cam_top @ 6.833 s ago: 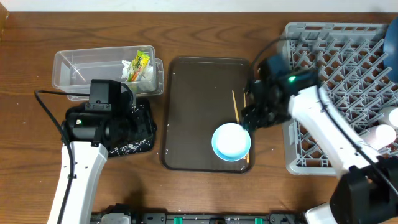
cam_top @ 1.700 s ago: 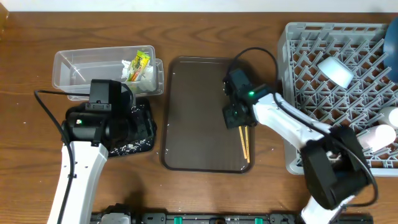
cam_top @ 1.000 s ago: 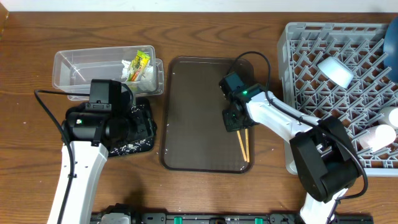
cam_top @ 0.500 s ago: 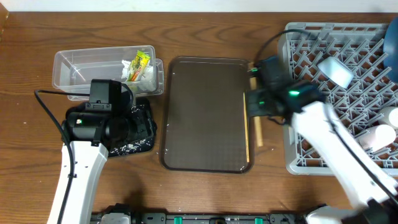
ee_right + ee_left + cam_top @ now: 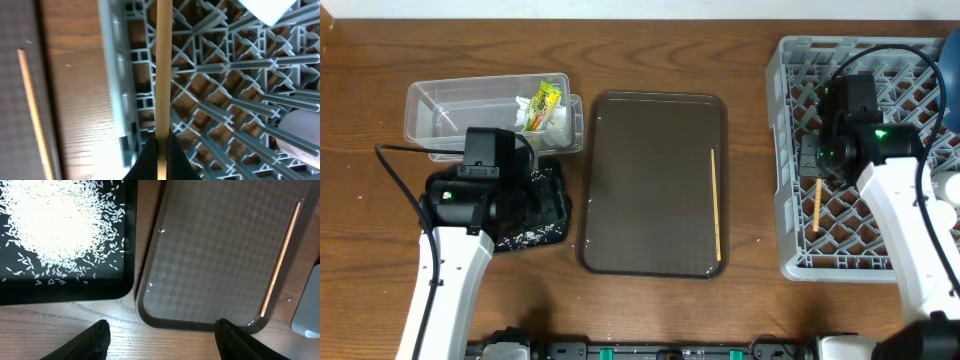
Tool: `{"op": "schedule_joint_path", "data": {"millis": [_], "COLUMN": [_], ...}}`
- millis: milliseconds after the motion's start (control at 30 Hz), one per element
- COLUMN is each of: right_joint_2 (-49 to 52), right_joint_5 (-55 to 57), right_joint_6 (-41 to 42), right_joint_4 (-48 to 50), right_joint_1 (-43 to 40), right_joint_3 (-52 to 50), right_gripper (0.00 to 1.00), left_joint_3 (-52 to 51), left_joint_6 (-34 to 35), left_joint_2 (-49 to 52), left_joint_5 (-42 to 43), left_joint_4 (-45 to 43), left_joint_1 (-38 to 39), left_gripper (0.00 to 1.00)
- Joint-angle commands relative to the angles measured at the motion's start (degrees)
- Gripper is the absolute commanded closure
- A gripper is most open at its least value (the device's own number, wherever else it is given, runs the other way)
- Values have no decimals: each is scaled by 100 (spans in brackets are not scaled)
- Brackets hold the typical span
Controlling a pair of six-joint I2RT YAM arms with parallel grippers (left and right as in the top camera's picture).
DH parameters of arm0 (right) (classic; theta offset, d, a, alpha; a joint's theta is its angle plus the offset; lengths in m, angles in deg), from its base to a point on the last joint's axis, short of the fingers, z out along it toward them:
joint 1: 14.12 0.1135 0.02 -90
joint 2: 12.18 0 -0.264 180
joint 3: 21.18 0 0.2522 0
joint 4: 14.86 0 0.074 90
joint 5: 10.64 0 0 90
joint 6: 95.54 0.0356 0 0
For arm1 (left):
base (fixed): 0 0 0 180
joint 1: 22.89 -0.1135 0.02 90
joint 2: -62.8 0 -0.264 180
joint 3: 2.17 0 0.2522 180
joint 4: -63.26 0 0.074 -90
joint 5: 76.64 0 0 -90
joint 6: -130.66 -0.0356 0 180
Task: Sort waste into correct bins and load items into the dishwasher rack
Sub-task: 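Carry the chopstick into the grey rack and release it, then reach the right gripper back to the remaining chopstick and grasp it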
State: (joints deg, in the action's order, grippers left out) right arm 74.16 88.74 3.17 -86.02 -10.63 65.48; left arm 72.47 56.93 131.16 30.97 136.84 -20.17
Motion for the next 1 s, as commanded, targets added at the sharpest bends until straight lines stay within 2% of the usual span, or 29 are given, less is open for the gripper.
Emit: {"op": "schedule_joint_path", "data": {"millis": [0,167,200,300,367,500,633,700,967], "right_joint_2": [352,789,846,881,817,498,26,-175,140], "right_joint_5": [50,0,-37,-186,-240,-356,-1224,-1727,-1818], "right_joint_6": [-328,-348,-348,-348,-343,-256,-256,-256,-105], "right_joint_4": [-20,15,13,-7,-17,-127,39,221,398], "right_joint_1": [-146,-146,-144,-136,-131,-111,76,234,1241], "right_joint_3": [-72,-72,-72,-70,-52,138,306,306,236], "right_gripper": [99,98,95,69,64,60,54,48,44], "left_joint_3": [2,2,2,2,2,2,2,2,2], "left_joint_6": [-74,-74,-74,-74,-74,-74,-74,-74,-74], "left_joint_2": [13,13,13,13,13,13,13,13,13], "left_joint_5": [-57,-57,-57,-57,-57,-57,-57,-57,-57], "left_joint_4": [15,15,15,17,17,15,15,13,15], "left_joint_1": [-24,-24,-24,-24,-24,-24,-24,-24,-24], "left_gripper": [30,30,30,30,30,30,30,30,30]}}
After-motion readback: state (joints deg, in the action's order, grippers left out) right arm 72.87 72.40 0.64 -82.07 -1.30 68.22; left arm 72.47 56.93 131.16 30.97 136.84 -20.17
